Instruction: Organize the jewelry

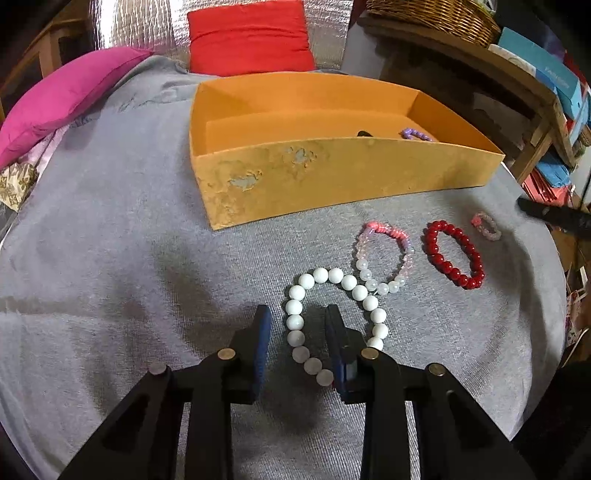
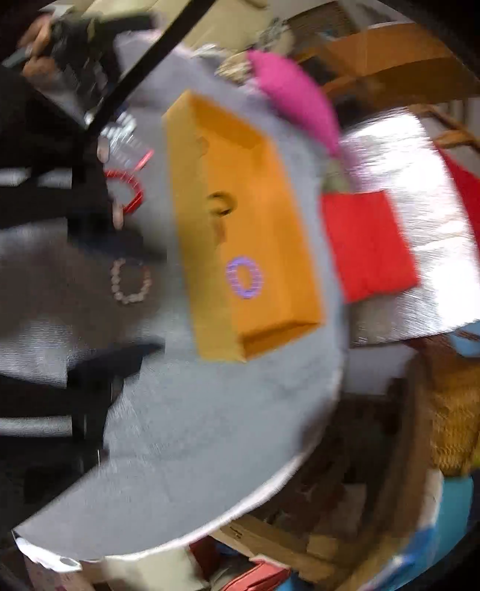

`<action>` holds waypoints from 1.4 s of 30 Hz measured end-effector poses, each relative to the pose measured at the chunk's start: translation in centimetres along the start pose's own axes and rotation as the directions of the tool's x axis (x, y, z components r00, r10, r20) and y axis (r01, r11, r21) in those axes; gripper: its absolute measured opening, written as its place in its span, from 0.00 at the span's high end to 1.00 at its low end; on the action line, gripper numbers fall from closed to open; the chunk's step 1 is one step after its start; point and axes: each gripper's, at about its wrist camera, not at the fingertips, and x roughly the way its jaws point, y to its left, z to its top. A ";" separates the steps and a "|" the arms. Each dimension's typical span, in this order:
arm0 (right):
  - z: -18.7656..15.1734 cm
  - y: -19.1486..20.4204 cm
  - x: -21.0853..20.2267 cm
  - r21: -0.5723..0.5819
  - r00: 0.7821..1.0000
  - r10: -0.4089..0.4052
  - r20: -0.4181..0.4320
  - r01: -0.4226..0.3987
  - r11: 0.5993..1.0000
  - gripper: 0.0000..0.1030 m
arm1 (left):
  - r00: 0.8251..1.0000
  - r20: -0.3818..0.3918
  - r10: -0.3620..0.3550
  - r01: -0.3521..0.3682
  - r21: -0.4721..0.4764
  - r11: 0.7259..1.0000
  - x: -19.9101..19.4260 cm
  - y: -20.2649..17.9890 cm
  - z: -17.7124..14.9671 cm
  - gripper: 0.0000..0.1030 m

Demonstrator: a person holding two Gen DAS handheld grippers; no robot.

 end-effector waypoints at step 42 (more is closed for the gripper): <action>-1.3 -2.0 2.3 0.053 0.998 0.044 -0.049 -0.041 0.998 0.92 | 0.995 0.095 -0.032 0.034 -0.027 0.999 -1.7 1.4 0.7 0.91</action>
